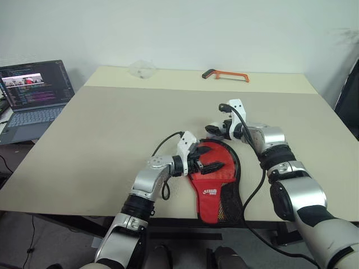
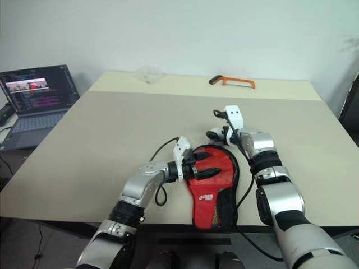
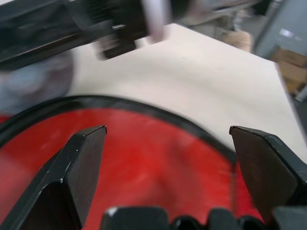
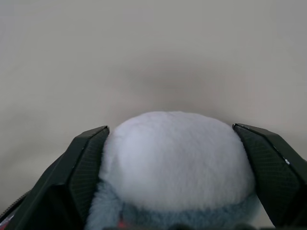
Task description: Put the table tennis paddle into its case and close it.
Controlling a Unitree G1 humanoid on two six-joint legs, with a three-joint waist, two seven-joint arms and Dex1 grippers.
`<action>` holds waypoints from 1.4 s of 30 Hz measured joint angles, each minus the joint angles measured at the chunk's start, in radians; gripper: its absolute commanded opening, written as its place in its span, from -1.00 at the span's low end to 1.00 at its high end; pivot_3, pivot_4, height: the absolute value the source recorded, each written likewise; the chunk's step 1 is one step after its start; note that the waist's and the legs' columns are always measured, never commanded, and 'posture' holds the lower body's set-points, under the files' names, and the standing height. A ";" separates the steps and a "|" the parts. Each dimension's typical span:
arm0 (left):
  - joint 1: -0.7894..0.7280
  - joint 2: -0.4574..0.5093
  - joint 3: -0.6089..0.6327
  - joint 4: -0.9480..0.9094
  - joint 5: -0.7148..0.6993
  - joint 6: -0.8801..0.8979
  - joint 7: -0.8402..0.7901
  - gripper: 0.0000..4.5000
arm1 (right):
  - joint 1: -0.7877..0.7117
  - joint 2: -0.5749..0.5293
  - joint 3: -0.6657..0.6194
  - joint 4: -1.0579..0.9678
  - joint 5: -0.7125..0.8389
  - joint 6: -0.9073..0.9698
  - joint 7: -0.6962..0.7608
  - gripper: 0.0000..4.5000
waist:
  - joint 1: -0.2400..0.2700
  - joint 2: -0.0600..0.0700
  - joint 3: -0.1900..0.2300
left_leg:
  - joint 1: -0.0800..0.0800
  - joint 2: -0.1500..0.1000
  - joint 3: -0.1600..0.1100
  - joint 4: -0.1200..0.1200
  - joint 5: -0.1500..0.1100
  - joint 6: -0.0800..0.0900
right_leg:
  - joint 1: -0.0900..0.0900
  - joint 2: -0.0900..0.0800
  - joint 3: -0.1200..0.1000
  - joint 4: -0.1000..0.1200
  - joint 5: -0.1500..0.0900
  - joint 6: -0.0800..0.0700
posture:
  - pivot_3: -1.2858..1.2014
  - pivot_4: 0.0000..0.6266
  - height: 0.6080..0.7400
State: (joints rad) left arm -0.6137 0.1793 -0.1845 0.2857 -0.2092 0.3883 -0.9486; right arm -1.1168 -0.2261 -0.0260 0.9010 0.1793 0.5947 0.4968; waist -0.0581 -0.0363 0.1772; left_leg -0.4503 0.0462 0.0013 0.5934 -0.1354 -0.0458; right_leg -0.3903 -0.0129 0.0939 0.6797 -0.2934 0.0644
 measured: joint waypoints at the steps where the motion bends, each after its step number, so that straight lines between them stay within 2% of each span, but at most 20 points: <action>1: -0.006 0.011 -0.016 0.001 0.022 -0.004 0.004 0.99 | -0.001 0.000 -0.001 0.007 0.000 -0.001 -0.001 1.00 | -0.001 0.000 0.000 | 0.000 0.000 0.000 0.000 0.000 0.000 | 0.000 0.000 0.000 0.000 0.000 0.000 | 0.03 -0.52 1.00; 7: -0.035 -0.005 -0.093 0.053 0.138 -0.027 0.101 0.99 | -0.005 0.004 -0.008 0.032 -0.002 -0.012 -0.018 1.00 | 0.000 0.000 0.000 | 0.000 0.000 0.000 0.000 0.000 0.000 | 0.000 0.000 0.000 0.000 0.000 0.000 | 0.03 -0.52 1.00; 15: -0.045 -0.061 -0.107 0.076 0.174 -0.005 0.178 0.99 | -0.005 0.004 -0.003 0.035 -0.003 0.056 0.000 1.00 | 0.001 0.003 -0.002 | 0.003 0.000 0.000 0.001 0.000 0.000 | 0.002 0.000 0.001 0.000 0.000 0.000 | 0.03 -0.52 1.00; 18: -0.036 -0.071 -0.110 0.061 0.170 0.008 0.176 1.00 | -0.005 0.005 0.002 0.036 -0.012 0.069 -0.004 0.73 | 0.000 0.003 -0.002 | 0.003 0.000 0.000 0.001 0.000 0.000 | 0.002 0.000 0.001 0.000 0.000 0.000 | 0.03 -0.52 1.00; 24: -0.034 -0.077 -0.110 0.049 0.165 0.026 0.176 1.00 | -0.007 0.009 -0.023 0.070 -0.013 0.023 -0.061 -0.13 | 0.000 0.003 -0.002 | 0.003 0.000 0.000 0.001 0.000 0.000 | 0.002 0.000 0.001 0.000 0.000 0.000 | 0.03 -0.52 1.00; 28: -0.032 -0.077 -0.111 0.046 0.165 0.026 0.181 1.00 | -0.013 0.004 -0.033 0.117 -0.017 -0.048 -0.087 -0.53 | 0.000 0.003 -0.002 | 0.003 0.000 0.000 0.001 0.000 0.000 | 0.002 0.000 0.001 0.000 0.000 0.000 | 0.03 -0.52 1.00; 30: -0.027 -0.076 -0.112 0.041 0.165 0.027 0.181 1.00 | -0.019 -0.013 -0.033 0.147 -0.024 -0.083 -0.093 -0.63 | 0.002 0.003 -0.002 | 0.003 0.000 0.000 0.001 0.000 0.000 | 0.002 0.000 0.001 0.000 0.000 0.000 | 0.03 -0.52 1.00; 36: -0.022 -0.072 -0.115 0.026 0.163 0.040 0.179 1.00 | -0.030 -0.104 -0.028 0.203 -0.071 -0.128 -0.096 -0.66 | 0.004 0.003 -0.002 | 0.002 -0.001 0.001 0.000 0.000 0.000 | 0.002 -0.001 0.001 -0.001 0.000 0.000 | 0.03 -0.52 1.00; 42: -0.018 -0.072 -0.126 0.017 0.162 0.041 0.174 1.00 | 0.022 -0.196 0.025 0.153 -0.103 -0.130 0.007 -0.70 | 0.017 0.004 -0.002 | 0.002 -0.002 0.001 0.000 0.000 0.000 | 0.003 -0.002 0.001 -0.001 0.000 0.000 | 0.03 -0.52 1.00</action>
State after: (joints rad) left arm -0.6317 0.1070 -0.3102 0.3032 -0.0470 0.4296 -0.7744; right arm -1.0948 -0.4223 -0.0012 1.0541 0.0763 0.4650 0.5033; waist -0.0412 -0.0324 0.1748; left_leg -0.4481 0.0442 0.0021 0.5936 -0.1353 -0.0458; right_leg -0.3877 -0.0147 0.0950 0.6783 -0.2937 0.0648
